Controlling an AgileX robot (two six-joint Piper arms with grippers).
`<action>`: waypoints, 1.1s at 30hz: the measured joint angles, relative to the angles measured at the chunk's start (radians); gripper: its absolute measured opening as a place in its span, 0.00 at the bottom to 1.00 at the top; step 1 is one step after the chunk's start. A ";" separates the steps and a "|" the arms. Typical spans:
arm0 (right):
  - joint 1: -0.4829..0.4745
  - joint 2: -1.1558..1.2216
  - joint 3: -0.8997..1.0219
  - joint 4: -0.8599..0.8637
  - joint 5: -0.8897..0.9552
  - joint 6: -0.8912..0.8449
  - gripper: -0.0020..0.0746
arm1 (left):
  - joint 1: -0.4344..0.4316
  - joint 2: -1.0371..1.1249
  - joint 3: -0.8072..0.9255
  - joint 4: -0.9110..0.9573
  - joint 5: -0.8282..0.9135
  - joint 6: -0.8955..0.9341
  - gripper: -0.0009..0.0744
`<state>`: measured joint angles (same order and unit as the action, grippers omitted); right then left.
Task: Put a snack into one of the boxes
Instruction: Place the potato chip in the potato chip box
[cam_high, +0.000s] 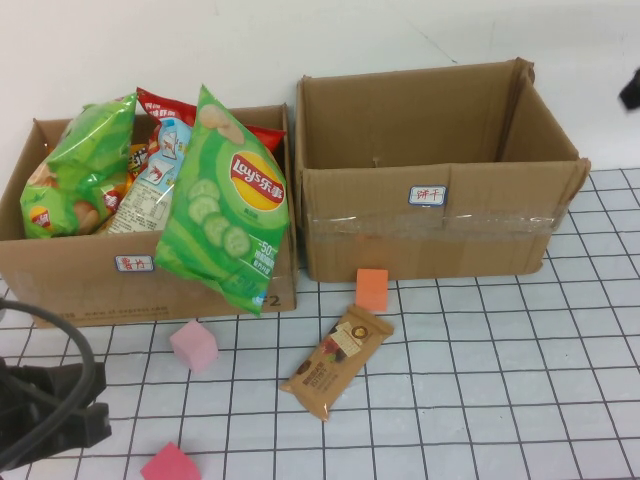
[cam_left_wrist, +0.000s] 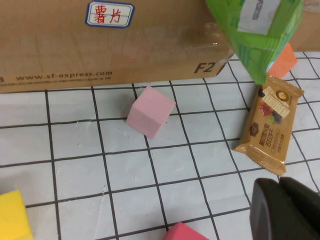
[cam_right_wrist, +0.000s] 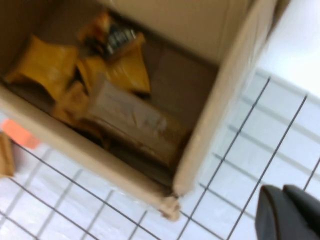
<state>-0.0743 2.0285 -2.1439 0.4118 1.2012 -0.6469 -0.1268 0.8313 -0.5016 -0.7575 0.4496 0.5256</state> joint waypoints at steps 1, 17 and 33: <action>0.000 -0.021 0.000 0.008 0.003 -0.006 0.03 | 0.000 0.000 0.000 -0.002 -0.002 0.000 0.01; 0.306 -0.239 0.143 0.018 0.012 -0.065 0.03 | 0.000 0.000 0.000 -0.167 -0.095 0.085 0.01; 0.498 -0.350 0.901 0.248 -0.483 -0.252 0.03 | 0.000 0.000 0.000 -0.158 -0.057 0.184 0.01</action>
<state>0.4241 1.6782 -1.2434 0.6601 0.7181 -0.8990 -0.1268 0.8313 -0.5016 -0.9151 0.3927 0.7096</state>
